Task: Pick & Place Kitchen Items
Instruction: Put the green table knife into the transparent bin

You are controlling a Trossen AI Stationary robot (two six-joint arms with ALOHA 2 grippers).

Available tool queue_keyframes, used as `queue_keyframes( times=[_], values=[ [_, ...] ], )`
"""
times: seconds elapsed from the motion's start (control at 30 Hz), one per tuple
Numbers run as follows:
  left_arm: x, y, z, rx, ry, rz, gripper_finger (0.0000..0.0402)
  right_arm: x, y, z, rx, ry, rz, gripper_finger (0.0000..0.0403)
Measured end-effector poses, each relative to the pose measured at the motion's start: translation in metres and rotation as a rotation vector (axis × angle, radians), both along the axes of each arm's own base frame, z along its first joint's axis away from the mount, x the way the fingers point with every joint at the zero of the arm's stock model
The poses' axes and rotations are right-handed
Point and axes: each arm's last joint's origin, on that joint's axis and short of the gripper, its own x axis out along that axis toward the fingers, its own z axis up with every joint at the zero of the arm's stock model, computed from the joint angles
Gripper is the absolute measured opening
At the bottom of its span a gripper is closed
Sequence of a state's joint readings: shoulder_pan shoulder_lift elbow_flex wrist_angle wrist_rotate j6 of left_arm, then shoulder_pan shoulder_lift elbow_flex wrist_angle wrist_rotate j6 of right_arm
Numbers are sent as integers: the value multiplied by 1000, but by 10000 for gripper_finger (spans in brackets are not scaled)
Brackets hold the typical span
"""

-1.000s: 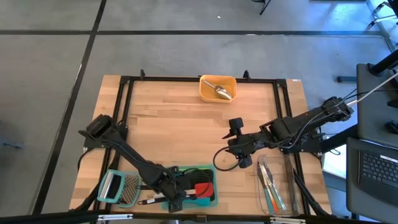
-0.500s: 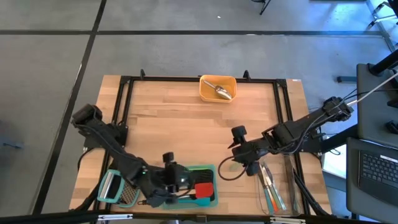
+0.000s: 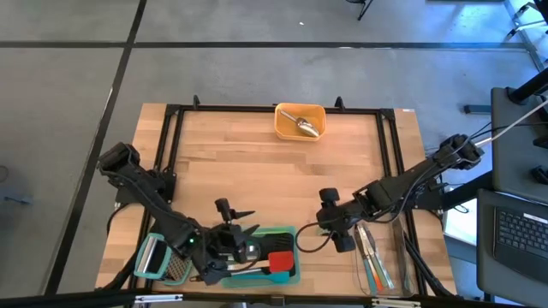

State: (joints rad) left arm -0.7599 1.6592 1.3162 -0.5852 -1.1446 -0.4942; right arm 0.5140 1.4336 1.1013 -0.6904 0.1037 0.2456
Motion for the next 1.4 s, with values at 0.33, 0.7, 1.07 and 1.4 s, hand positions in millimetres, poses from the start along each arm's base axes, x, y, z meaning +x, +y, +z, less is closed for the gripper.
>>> queue_keyframes(
  times=[0.33, 0.7, 1.07, 1.4],
  values=[
    [2, 8, -15, -17, 7, 32, 189, 4, 5, -18, 6, 63, -14, 236],
    [4, 7, -12, 21, -22, 42, 189, 13, -15, -49, -56, 264, -312, 206],
    [4, 7, -13, 10, -13, 34, 189, 9, -38, -78, -7, 499, -658, 53],
    [4, 6, -13, -3, -2, 21, 189, -10, -52, -104, 91, 702, -863, 40]
  ],
)
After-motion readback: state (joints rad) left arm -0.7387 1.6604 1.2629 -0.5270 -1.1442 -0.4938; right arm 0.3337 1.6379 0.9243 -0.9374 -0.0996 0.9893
